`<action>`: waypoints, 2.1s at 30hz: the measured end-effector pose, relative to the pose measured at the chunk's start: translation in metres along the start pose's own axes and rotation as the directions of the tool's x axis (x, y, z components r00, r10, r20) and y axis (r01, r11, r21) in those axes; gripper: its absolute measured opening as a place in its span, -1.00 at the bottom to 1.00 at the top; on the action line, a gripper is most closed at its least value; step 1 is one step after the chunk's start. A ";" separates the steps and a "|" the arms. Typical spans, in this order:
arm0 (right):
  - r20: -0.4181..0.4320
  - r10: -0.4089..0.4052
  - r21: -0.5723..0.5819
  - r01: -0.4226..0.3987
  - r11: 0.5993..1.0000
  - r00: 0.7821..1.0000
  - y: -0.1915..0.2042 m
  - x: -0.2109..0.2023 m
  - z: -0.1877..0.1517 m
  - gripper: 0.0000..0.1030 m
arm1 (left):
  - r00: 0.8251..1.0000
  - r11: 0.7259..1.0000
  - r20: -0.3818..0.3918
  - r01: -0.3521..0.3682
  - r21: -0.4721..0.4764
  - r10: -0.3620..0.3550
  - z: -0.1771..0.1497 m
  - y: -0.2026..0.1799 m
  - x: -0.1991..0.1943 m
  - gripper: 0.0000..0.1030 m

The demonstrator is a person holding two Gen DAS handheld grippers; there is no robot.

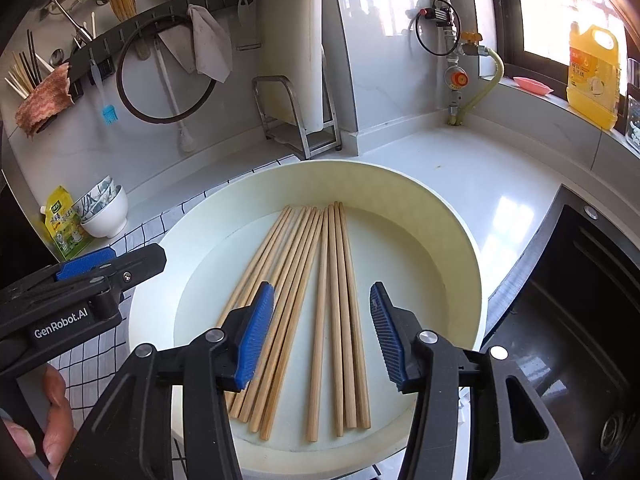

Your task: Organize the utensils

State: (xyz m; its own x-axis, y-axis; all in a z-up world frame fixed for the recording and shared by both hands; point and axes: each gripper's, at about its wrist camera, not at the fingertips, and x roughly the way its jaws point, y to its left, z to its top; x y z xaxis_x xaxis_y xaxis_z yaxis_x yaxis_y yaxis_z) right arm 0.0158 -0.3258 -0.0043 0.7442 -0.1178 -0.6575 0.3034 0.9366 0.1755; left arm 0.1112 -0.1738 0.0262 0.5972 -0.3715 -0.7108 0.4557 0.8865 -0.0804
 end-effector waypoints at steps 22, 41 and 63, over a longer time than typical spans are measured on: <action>0.052 -0.025 -0.010 0.025 1.000 0.998 0.011 -0.039 -0.008 0.29 | 0.997 1.000 0.074 -0.021 0.014 0.020 -0.009 -0.008 -0.045 0.66; 0.061 -0.030 -0.011 0.031 0.999 0.998 0.013 -0.047 -0.010 0.29 | 0.995 0.998 0.073 -0.062 -0.027 0.064 -0.013 0.003 -0.055 0.88; 0.059 -0.028 -0.014 0.029 0.999 0.998 0.017 -0.048 -0.012 0.29 | 0.989 0.992 0.080 -0.121 -0.036 0.123 -0.015 0.008 -0.059 0.88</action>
State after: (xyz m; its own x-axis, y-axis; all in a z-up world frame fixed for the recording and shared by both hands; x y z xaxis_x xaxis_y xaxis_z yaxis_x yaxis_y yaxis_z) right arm -0.0216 -0.3001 0.0211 0.7693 -0.1633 -0.6177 0.3166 0.9372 0.1465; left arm 0.0698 -0.1409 0.0568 0.7000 -0.2803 -0.6569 0.3562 0.9342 -0.0191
